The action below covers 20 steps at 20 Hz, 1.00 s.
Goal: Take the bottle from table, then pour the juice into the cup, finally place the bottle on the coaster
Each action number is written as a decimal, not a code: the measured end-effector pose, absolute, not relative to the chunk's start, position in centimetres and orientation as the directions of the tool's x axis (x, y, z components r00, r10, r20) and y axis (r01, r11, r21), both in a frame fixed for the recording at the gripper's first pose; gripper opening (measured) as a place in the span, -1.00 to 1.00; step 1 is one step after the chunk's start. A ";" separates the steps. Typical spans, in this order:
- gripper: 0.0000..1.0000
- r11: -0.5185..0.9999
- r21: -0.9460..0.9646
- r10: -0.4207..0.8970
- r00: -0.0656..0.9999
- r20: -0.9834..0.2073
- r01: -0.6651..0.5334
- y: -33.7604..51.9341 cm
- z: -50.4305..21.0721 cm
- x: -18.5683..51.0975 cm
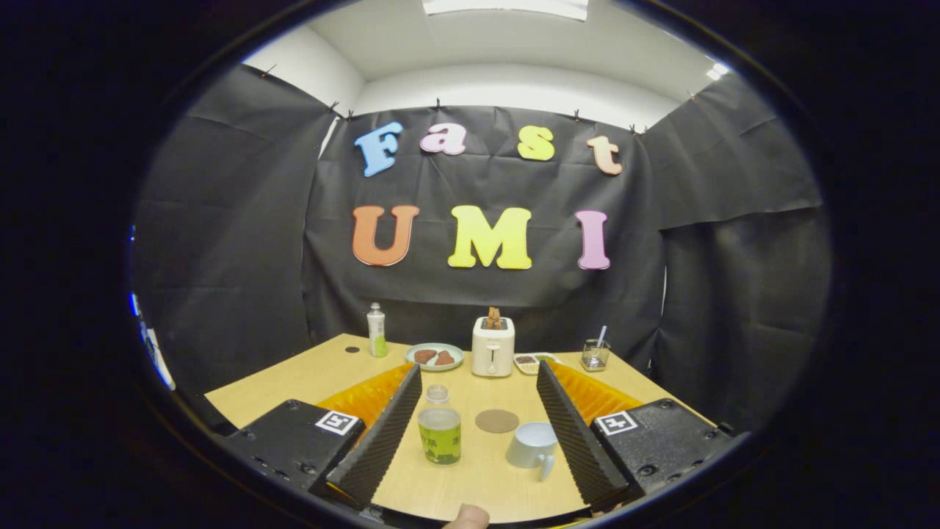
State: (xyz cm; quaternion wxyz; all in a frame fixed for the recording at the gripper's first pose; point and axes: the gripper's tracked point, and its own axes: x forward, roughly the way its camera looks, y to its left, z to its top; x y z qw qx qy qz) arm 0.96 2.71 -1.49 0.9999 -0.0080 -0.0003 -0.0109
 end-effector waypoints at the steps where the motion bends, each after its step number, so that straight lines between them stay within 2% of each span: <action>1: 1.00 1.000 -0.014 -0.024 1.000 0.005 0.024 2.8 -1.5 1.0; 5: 1.00 1.000 0.006 -0.015 1.000 0.013 0.015 3.6 -2.3 1.6; 20: 1.00 1.000 -0.008 -0.019 0.995 -0.102 0.018 6.3 -11.2 8.3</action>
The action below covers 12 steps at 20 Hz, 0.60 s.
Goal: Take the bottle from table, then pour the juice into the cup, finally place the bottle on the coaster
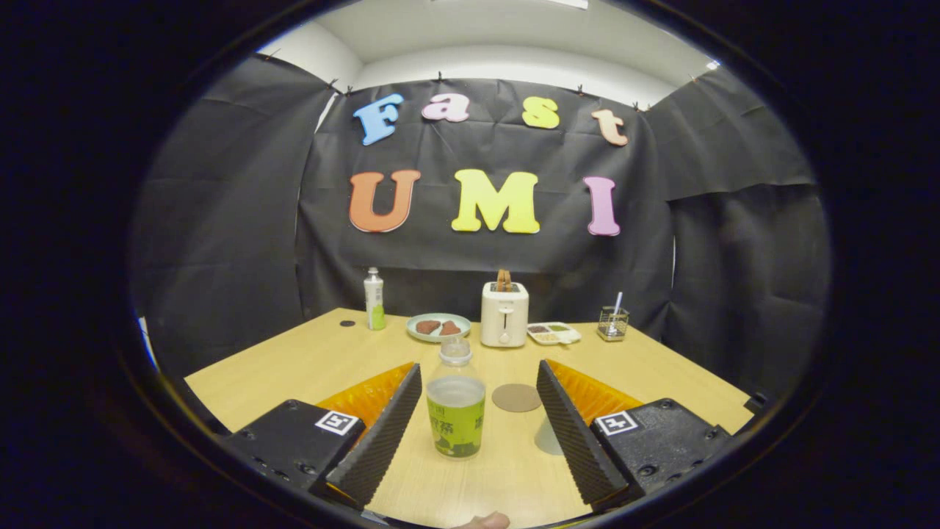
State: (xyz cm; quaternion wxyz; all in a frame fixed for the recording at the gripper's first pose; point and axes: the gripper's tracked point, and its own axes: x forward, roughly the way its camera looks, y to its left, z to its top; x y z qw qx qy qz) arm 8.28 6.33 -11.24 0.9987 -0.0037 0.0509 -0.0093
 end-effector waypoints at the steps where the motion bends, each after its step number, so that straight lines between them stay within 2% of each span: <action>1: 1.00 1.000 -0.012 -0.022 0.994 -0.104 0.021 6.4 -11.7 8.9; 12: 1.00 0.998 -0.054 -0.049 0.993 -0.105 0.043 8.5 -17.6 15.5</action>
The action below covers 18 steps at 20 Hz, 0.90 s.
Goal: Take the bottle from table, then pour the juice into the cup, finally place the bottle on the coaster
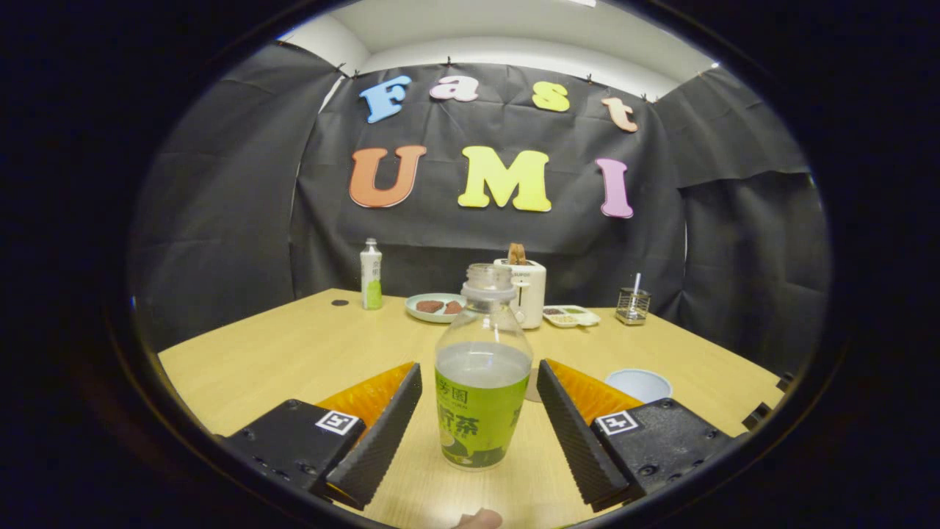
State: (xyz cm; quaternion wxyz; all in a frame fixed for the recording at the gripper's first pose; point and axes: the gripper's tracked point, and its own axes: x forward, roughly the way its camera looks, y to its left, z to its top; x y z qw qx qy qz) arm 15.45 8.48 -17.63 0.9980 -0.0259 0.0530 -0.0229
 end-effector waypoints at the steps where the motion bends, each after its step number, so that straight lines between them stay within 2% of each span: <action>1: 1.00 0.998 -0.051 -0.047 0.994 -0.097 0.042 8.8 -17.6 15.9; 5: 1.00 0.997 0.025 -0.075 0.996 -0.055 0.077 8.7 -17.9 17.3; 8: 0.64 0.996 0.035 -0.076 0.993 -0.087 0.079 8.8 -18.6 17.3; 14: 0.62 0.991 0.100 -0.074 0.992 -0.101 0.084 8.7 -16.5 15.8; 18: 0.61 0.984 0.175 -0.009 0.997 -0.080 0.022 9.9 -14.0 15.1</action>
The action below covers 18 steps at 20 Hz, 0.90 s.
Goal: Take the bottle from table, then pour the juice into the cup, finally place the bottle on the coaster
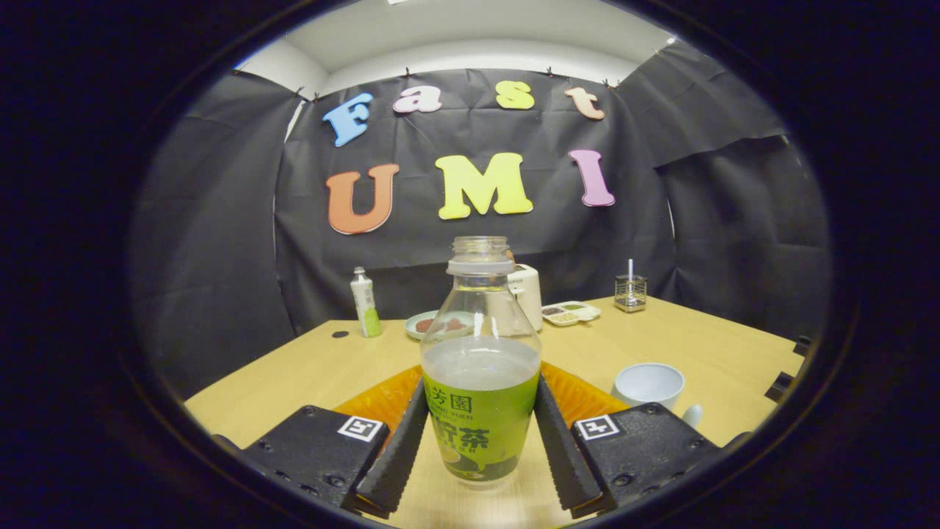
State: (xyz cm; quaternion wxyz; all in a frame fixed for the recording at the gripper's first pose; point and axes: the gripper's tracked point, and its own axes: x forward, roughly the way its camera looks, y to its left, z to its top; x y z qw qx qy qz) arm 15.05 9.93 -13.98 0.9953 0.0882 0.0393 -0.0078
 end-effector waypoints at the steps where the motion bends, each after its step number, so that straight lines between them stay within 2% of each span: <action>1: 0.62 0.980 0.199 0.007 0.997 -0.077 0.009 10.1 -13.3 14.9; 12: 0.60 0.862 0.501 0.141 0.987 -0.080 -0.082 9.5 -10.9 14.9; 15: 0.60 0.741 0.665 0.175 0.983 -0.056 -0.093 8.8 -11.0 15.2; 18: 0.59 0.554 0.824 0.217 0.976 -0.009 -0.115 8.3 -11.4 15.4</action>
